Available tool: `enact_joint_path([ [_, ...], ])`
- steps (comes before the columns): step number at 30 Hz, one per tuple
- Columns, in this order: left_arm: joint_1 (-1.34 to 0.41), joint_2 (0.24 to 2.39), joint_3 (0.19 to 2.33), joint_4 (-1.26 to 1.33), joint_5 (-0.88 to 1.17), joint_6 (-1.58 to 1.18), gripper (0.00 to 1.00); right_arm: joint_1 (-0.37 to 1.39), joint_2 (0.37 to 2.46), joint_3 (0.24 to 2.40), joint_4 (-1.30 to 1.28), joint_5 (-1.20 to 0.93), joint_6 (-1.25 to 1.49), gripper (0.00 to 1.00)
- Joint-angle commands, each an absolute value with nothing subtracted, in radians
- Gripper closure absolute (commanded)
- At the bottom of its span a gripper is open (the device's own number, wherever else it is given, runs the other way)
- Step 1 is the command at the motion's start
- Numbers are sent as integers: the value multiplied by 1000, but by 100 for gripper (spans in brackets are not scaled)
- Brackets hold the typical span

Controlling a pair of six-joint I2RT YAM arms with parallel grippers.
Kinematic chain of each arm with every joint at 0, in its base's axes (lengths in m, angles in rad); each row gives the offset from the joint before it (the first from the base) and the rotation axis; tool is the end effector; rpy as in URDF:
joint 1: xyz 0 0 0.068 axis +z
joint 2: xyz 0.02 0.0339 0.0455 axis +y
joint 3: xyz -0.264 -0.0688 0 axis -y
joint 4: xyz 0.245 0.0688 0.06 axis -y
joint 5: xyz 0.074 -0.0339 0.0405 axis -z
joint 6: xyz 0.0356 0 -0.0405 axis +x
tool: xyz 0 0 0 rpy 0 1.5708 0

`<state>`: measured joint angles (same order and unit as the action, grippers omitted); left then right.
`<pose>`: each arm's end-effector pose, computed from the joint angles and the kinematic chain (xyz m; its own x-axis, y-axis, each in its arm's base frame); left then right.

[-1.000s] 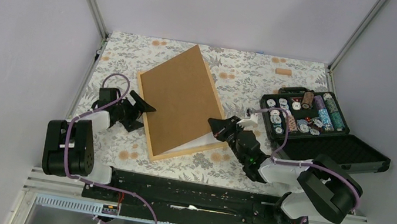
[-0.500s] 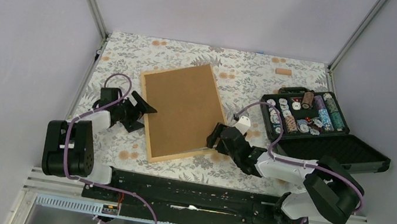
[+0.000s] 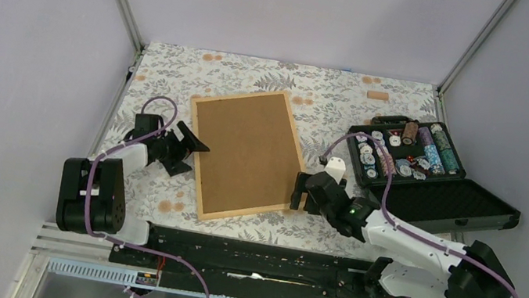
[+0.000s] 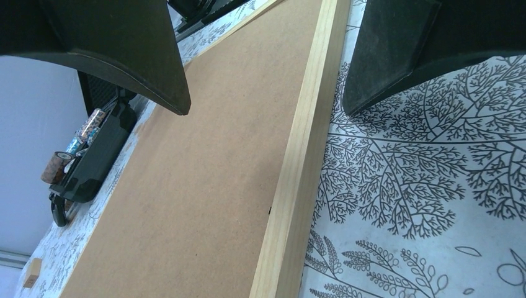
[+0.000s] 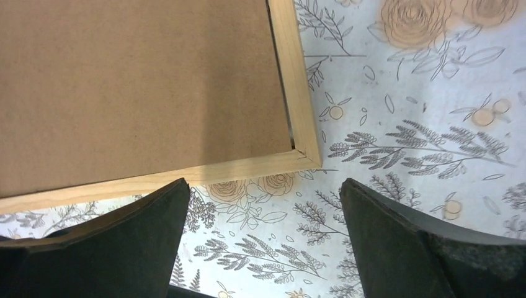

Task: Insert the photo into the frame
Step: Place the photo frame item in the photo frame, then adjust the photo frame at the center of the board.

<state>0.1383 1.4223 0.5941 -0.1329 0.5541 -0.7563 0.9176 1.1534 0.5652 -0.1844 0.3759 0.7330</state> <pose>0.2507 0.0160 0.1492 -0.7150 -0.6887 -0.1205 -0.4254 0.5653 -0.7067 0.1482 0.1722 0.1940 -0.7026 0.1060 -0.7036 -0.1464 0.9462 0.2887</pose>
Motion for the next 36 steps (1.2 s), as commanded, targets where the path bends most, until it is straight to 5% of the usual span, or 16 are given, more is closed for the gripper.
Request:
enact_joint_path([
  [1, 142, 1434, 650, -169, 538, -703, 2, 868, 1131, 668, -200, 342, 603, 11],
  [6, 154, 1474, 701, -215, 566, -666, 2, 697, 1249, 760, -53, 60, 539, 19],
  [16, 161, 1584, 757, -215, 656, -648, 2, 540, 1648, 1075, -57, -166, 485, 44],
  [36, 160, 1627, 746, -190, 677, -654, 2, 485, 1821, 1054, -22, -250, 475, 42],
])
